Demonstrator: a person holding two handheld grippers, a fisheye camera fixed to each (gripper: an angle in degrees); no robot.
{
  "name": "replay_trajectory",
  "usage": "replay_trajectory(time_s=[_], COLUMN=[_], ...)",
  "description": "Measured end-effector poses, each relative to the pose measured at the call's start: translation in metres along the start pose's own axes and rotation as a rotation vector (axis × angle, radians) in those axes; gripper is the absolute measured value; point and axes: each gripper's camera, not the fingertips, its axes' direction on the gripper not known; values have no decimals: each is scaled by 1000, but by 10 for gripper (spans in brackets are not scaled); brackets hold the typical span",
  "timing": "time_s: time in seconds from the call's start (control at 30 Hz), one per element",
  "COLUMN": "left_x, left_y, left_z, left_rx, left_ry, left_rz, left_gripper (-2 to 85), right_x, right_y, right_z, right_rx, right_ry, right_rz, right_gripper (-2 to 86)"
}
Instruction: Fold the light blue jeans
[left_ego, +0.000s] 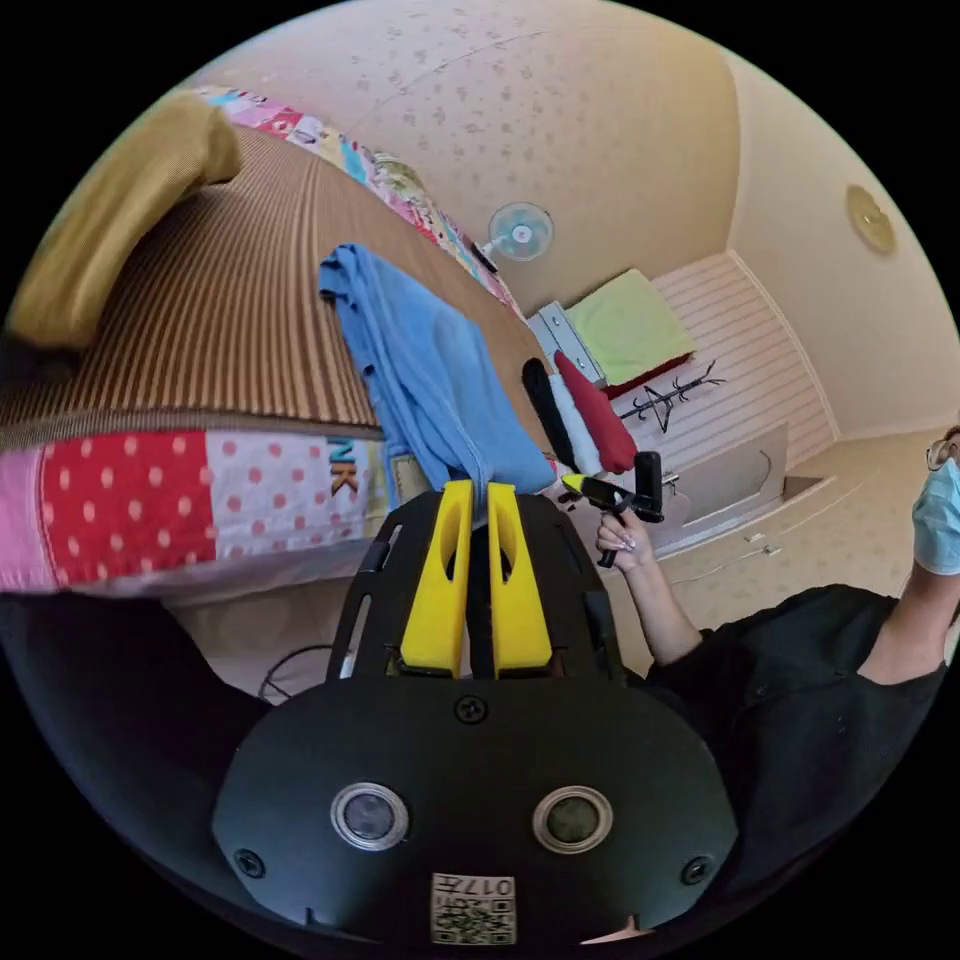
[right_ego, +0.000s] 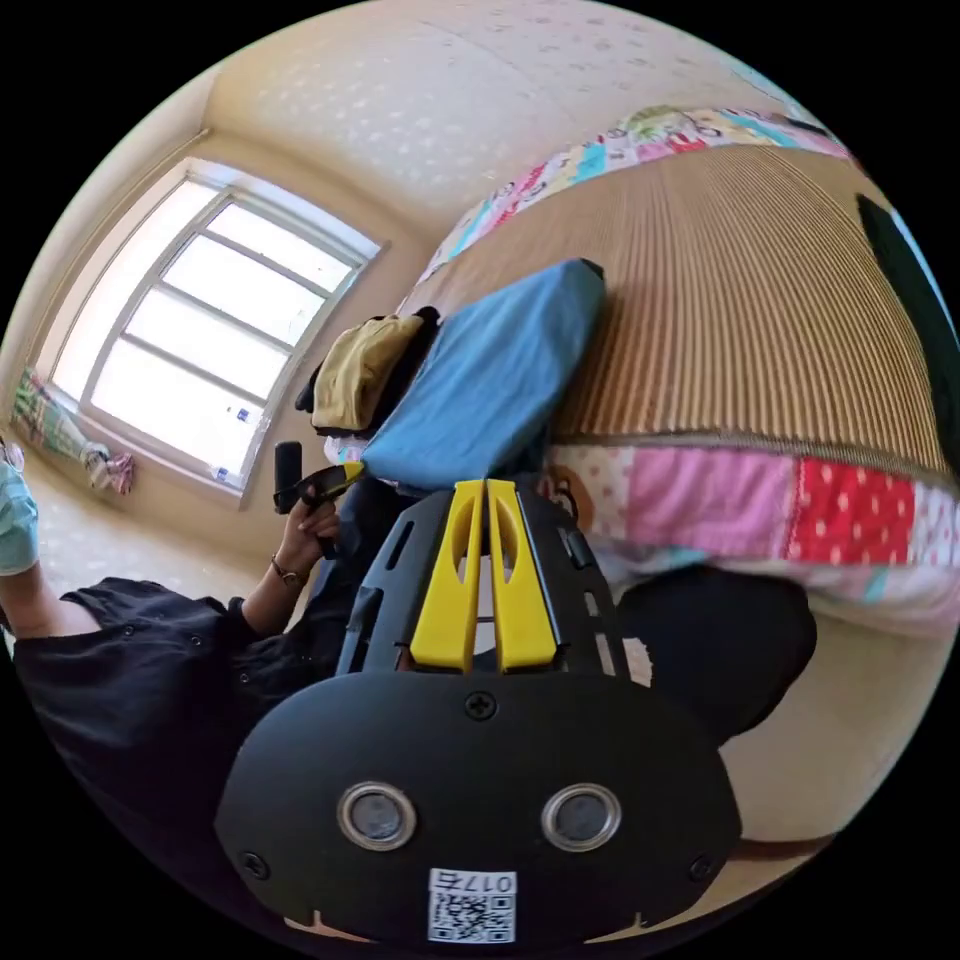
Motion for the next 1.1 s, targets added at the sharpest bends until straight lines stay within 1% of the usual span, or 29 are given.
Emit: replay_trajectory(time_s=[0.07,0.13,0.2,0.23,0.33,0.4,0.5,0.6,0.67,0.73,0.83,0.93,1.0,1.1], left_x=[-24,-43,-59,-68,-76,-74,-71,-68,-66,-65,-59,-50,-42,-27], left_y=[12,10,-3,-16,-42,-51,-56,-48,-37,-26,-5,11,14,11], left_z=[-15,-19,-10,1,30,39,39,36,40,48,60,64,62,56], left_rx=[113,170,146,103,27,6,-3,7,-3,-33,-71,-95,-108,-144], left_ry=[46,69,102,146,243,219,165,153,258,306,359,430,429,370], left_rz=[-86,-152,-202,-222,-239,-240,-252,-246,-248,-284,-325,-342,-324,-252], left_gripper=[61,92,120,136,154,162,143,86,50,45,41,41,41,41], right_x=[16,28,30,27,18,10,5,7,12,19,28,26,17,6], right_y=[17,24,18,11,-3,-14,-26,-38,-45,-52,-53,-46,-37,-26], right_z=[-16,-23,-14,-5,18,45,85,121,142,164,174,175,171,162], right_rx=[71,106,56,13,-62,-112,-178,-185,-192,-160,-79,-19,37,88], right_ry=[-78,-146,-184,-197,-287,-385,-445,-506,-551,-611,-581,-600,-632,-642], right_rz=[74,131,136,131,118,132,166,240,298,349,422,423,366,322], right_gripper=[13,18,35,51,105,145,179,213,232,247,244,204,165,127])
